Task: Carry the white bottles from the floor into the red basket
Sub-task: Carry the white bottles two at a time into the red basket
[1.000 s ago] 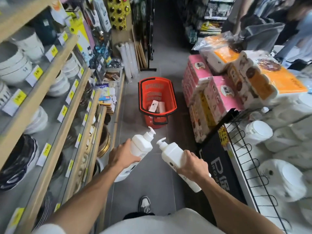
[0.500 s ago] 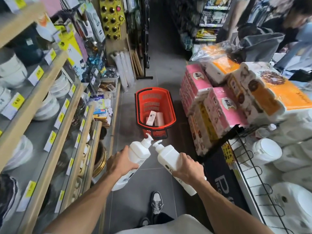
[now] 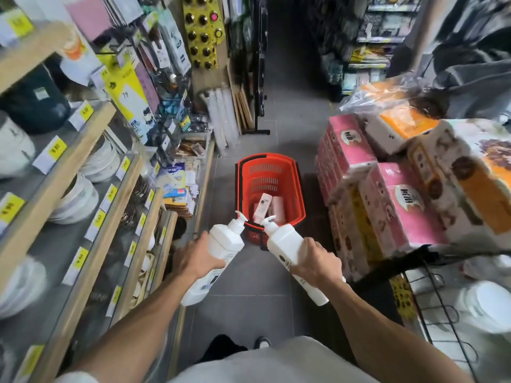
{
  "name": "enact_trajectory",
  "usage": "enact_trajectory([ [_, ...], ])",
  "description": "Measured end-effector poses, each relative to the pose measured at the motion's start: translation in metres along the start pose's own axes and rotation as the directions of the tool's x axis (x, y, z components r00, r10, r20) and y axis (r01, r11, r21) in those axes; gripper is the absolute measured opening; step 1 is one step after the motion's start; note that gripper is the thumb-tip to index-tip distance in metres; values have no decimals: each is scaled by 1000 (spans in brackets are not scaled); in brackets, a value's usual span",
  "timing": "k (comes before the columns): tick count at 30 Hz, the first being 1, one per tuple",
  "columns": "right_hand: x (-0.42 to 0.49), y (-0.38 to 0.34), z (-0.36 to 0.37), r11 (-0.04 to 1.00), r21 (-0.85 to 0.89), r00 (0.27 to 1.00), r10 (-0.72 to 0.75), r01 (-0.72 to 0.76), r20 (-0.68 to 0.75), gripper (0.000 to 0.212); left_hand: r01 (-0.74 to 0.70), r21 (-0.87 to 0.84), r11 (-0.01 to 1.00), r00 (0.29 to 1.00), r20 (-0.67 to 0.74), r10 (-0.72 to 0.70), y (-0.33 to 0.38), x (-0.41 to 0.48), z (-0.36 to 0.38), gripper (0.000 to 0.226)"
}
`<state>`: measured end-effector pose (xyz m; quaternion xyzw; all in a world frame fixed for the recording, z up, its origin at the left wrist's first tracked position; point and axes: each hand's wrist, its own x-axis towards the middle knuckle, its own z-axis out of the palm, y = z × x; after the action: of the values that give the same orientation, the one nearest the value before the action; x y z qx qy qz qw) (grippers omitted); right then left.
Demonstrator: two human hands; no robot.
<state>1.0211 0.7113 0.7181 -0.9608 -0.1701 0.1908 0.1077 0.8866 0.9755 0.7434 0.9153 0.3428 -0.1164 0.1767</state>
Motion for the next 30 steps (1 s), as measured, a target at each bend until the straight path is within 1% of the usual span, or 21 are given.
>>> enact_trajectory([
  [4,35,-12,-7,1000,4,1000,-5,5,0,70,0,40,999,1000,-4,0,0,33,-10,79],
  [7,60,-27,-10,1000,14,1000,9,-9,-2,70,-2,45,999,1000,28,0,-2,63,-20,79],
  [12,95,-55,-12,997,35,997,70,-69,-23,68,-46,8,999,997,66,45,-9,119,-39,76],
  [17,125,-86,-16,986,66,987,157,-154,-43,69,-103,-13,995,992,69,104,-19,176,-62,70],
  [20,144,-102,-18,977,88,979,199,-194,-51,71,-144,20,989,986,90,141,-23,209,-75,68],
  [25,171,-116,-20,967,87,969,243,-238,-42,69,-208,91,974,973,120,196,-27,254,-86,70],
  [30,209,-121,-27,958,86,960,276,-272,-36,68,-195,104,975,973,148,179,-17,304,-97,75],
])
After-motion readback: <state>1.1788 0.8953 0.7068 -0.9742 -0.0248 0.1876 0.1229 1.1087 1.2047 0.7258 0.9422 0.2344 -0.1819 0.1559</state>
